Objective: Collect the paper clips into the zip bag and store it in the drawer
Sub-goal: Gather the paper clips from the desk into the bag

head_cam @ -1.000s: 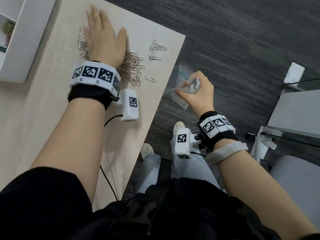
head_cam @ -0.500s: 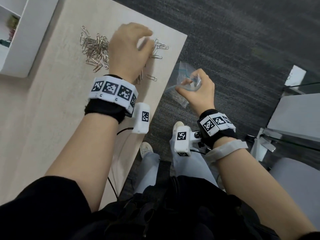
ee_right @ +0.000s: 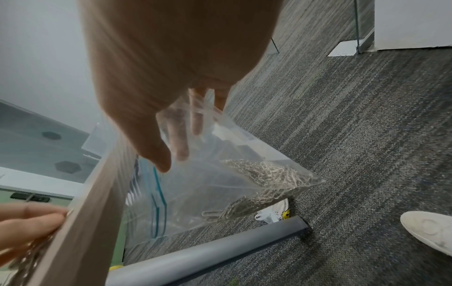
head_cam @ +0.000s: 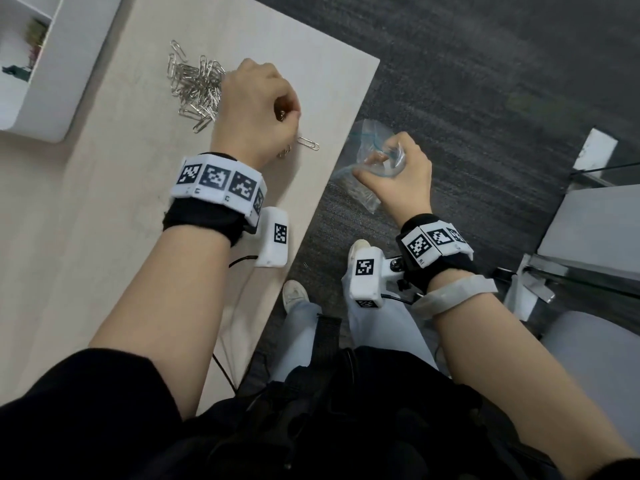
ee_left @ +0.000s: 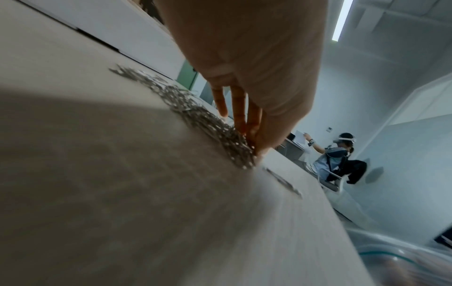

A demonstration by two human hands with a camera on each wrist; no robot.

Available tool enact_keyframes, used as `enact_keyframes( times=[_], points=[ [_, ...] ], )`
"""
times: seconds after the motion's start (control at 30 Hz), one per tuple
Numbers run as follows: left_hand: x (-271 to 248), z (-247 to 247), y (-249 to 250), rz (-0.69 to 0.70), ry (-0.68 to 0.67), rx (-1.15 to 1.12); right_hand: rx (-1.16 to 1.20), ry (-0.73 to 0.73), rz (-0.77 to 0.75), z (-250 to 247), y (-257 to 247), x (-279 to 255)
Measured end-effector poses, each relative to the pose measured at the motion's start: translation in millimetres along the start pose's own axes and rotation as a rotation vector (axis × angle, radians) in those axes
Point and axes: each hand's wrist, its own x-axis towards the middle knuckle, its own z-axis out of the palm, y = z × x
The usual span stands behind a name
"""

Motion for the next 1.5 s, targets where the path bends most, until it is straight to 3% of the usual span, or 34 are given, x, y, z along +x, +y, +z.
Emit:
enact_keyframes(
  times=[0.17, 0.27, 0.33, 0.47, 0.77, 0.93, 1.1, 1.2, 1.5],
  points=[
    [-4, -13, -26, -0.196, 0.221, -0.021, -0.015, 0.006, -0.009, 9, -3, -3],
    [-3, -23, -44, -0.404, 0.078, 0.061, -0.017, 0.015, -0.013, 11, -3, -7],
    [-2, -27, -50, -0.431, -0.018, 0.041, -0.017, 0.024, -0.015, 12, -2, -9],
    [-5, -17, -46, -0.348, -0.174, 0.073, -0.007, 0.033, -0.005, 12, -3, -14],
    [-29, 0, -26, -0.155, -0.200, 0.095, -0.021, 0.041, -0.012, 13, -2, -20],
    [-37, -3, -15, -0.147, -0.197, -0.015, -0.019, 0.040, -0.005, 14, 3, -19],
    [-34, -18, -4, -0.058, -0.356, 0.105, -0.016, 0.026, -0.007, 14, 5, -20],
    [-30, -25, 0, -0.059, -0.345, 0.147, -0.013, 0.021, 0.006, 13, 7, -20],
    [-29, -14, 8, -0.047, -0.255, -0.078, 0.008, 0.026, -0.001, 10, 6, -19]
  ],
)
